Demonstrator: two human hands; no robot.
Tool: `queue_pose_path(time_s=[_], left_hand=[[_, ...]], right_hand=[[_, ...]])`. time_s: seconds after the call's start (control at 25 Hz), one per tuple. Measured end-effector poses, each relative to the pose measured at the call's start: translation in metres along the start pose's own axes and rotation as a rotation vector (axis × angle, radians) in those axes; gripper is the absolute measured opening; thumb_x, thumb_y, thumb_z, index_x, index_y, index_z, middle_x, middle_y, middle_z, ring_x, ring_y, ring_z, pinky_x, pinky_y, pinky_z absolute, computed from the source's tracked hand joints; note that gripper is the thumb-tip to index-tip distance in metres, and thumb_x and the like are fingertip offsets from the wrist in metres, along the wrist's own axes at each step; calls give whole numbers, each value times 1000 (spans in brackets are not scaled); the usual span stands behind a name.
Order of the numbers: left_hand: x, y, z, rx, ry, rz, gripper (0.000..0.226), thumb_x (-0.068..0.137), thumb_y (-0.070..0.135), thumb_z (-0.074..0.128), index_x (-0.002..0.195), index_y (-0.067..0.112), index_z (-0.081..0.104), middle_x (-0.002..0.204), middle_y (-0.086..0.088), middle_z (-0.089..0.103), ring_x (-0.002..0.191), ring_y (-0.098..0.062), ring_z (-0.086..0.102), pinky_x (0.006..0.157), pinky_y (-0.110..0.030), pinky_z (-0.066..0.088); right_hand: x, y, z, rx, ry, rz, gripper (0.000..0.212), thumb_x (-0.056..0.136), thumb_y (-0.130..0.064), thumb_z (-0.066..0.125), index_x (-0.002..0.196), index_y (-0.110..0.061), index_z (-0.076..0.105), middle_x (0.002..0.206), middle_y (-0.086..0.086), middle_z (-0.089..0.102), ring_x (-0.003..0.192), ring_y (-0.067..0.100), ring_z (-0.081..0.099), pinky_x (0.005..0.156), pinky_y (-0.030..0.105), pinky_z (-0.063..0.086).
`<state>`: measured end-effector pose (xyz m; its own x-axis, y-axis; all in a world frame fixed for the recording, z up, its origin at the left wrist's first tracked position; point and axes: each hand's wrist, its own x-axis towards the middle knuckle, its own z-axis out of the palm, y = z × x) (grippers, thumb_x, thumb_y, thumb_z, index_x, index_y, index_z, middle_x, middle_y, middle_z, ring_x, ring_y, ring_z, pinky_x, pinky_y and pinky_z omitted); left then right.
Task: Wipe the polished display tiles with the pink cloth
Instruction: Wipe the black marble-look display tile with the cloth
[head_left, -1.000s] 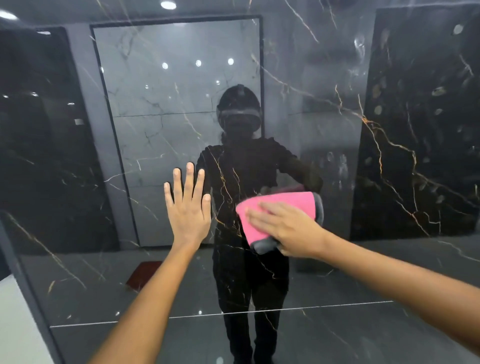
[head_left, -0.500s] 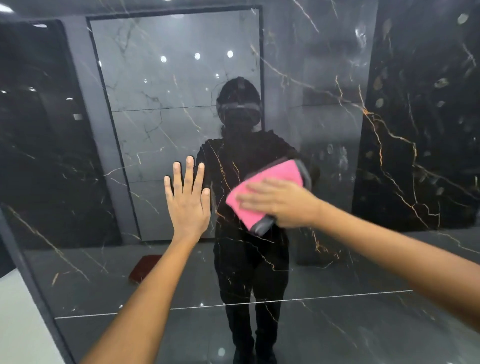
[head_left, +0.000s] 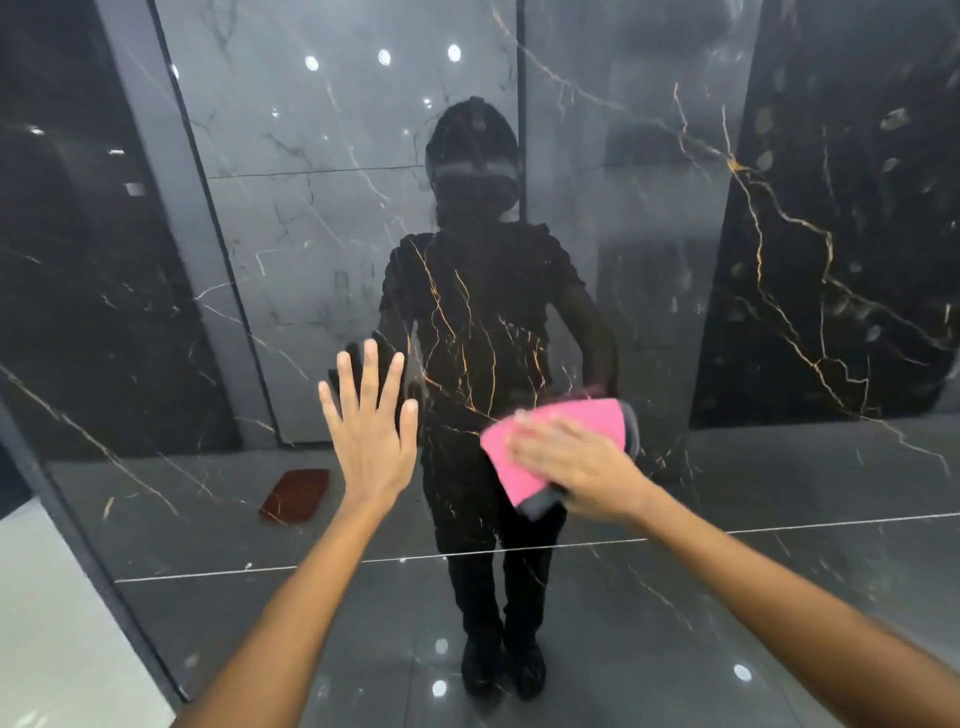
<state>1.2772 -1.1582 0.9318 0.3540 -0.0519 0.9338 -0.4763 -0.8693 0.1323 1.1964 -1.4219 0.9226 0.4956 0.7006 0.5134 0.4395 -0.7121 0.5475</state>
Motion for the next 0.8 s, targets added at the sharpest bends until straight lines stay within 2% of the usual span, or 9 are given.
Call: queue_pose_path(time_s=[0.08,0.16,0.2,0.28,0.4,0.48,0.6,0.64,0.8], left_hand=[[-23,-14,10,52,-46,-15,57,100,31,30,154,24,13,161,0,10,150,-19,-10,119,-48,-4],[-24,-24,19,83,-49,0,61,100,30,30,156,27,5,162,1,7,149,-19,-13,118,-47,-8],[-22,-25,21,93,-37,20,62,100,30,30,156,29,2,162,2,5,149,-19,-14,118,-46,-10],[-23,-27,24,112,-14,50,62,101,32,28,156,32,-1,164,4,-6,149,-19,-14,118,-46,-10],[-27,-30,26,99,-18,55,57,103,35,21,156,32,-2,162,9,-13,149,-20,-13,119,-47,-10],[-28,-29,28,90,0,52,55,104,36,18,156,31,-1,163,10,-12,150,-20,-13,119,-47,-9],[-26,-32,29,57,35,88,58,102,33,23,156,32,3,163,11,-10,150,-19,-11,119,-46,-8],[-26,-33,27,45,33,105,59,101,32,25,156,32,3,163,12,-9,150,-18,-11,119,-45,-8],[-26,-34,22,64,-14,107,58,100,29,27,156,27,11,163,-4,9,149,-25,-3,118,-44,-11]], right_hand=[[49,23,-25,192,340,425,72,63,5,70,133,-4,55,141,14,50,144,22,22,119,36,10],[84,22,-31,245,475,589,63,72,9,62,133,-2,53,141,14,50,142,22,26,119,35,13],[84,9,-18,186,451,492,63,72,11,56,134,-1,52,141,14,50,141,21,28,120,35,13],[48,-44,35,109,154,121,62,71,8,48,132,-3,54,140,12,52,136,23,39,120,31,11],[-28,-86,69,-9,-264,-340,56,72,-14,76,126,-14,63,135,0,58,128,16,51,117,29,16],[-22,-62,62,67,-172,-261,51,78,-8,68,128,-11,61,136,4,57,128,20,50,118,30,13],[40,-30,31,121,133,250,63,77,3,38,137,-7,49,142,9,50,137,26,37,119,35,11],[53,-37,27,62,154,272,65,75,3,37,139,-8,48,144,8,48,138,24,35,119,36,12],[12,-112,83,-124,-310,-349,62,79,-14,68,138,-15,50,146,1,46,136,14,41,118,36,2]])
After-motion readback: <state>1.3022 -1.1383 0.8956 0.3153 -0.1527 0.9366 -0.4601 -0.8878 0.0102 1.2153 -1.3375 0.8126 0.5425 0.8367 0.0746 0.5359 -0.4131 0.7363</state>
